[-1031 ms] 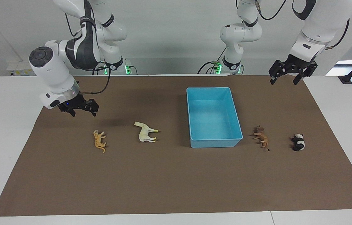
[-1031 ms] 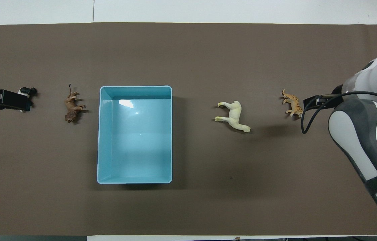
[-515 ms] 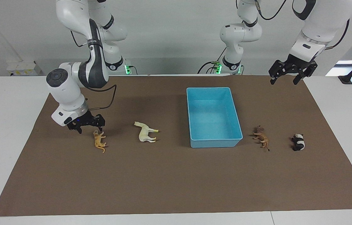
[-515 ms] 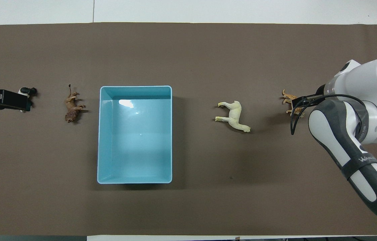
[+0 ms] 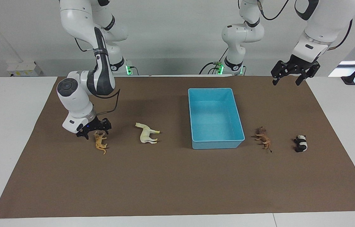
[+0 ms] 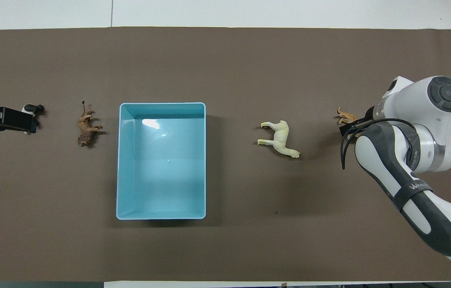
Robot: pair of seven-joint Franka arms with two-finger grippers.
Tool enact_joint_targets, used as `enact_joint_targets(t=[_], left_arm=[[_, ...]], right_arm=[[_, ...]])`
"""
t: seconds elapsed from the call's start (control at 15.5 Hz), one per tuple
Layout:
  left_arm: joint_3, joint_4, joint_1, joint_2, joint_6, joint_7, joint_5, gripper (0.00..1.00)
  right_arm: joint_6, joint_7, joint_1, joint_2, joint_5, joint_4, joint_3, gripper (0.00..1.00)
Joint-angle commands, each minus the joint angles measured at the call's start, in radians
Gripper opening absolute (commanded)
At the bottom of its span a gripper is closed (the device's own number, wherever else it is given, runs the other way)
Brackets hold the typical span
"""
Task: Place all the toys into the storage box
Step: 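Reach the right gripper to the tan tiger toy and grasp it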
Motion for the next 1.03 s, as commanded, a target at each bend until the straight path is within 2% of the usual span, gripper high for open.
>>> enact_joint_targets(t=[0.0,0.32,0.52,0.58,0.77,0.84,0.97], left_arm=[[-0.002,-0.028,0.008,-0.027,-0.003,0.005,-0.003,1.0],[-0.002,-0.028,0.008,-0.028,-0.003,0.005,-0.001,1.0],[-0.002,-0.028,0.008,-0.028,-0.003,0.005,-0.003,1.0],[-0.002,-0.028,0.008,-0.027,-0.003,0.005,-0.001,1.0],[-0.002,-0.028,0.008,-0.027,-0.003,0.005,-0.001,1.0],[-0.002,-0.028,0.008,-0.027,-0.003,0.005,-0.001,1.0],[-0.002,-0.028,0.008,-0.027,-0.005,0.005,-0.001,1.0]], right_arm=[[0.032,-0.04,-0.017,0.018,0.014,-0.01,0.005,1.0],[0.07,-0.04,-0.017,0.036,0.014,-0.018,0.005,1.0],[0.075,-0.04,-0.017,0.035,0.022,-0.032,0.007,0.9],[0.075,-0.04,-0.017,0.035,0.037,-0.032,0.007,0.79],[0.079,-0.036,-0.018,0.032,0.054,-0.049,0.005,0.08],[0.088,-0.036,-0.02,0.03,0.054,-0.052,0.005,0.0],[0.093,-0.034,-0.02,0.032,0.054,-0.053,0.005,0.0]])
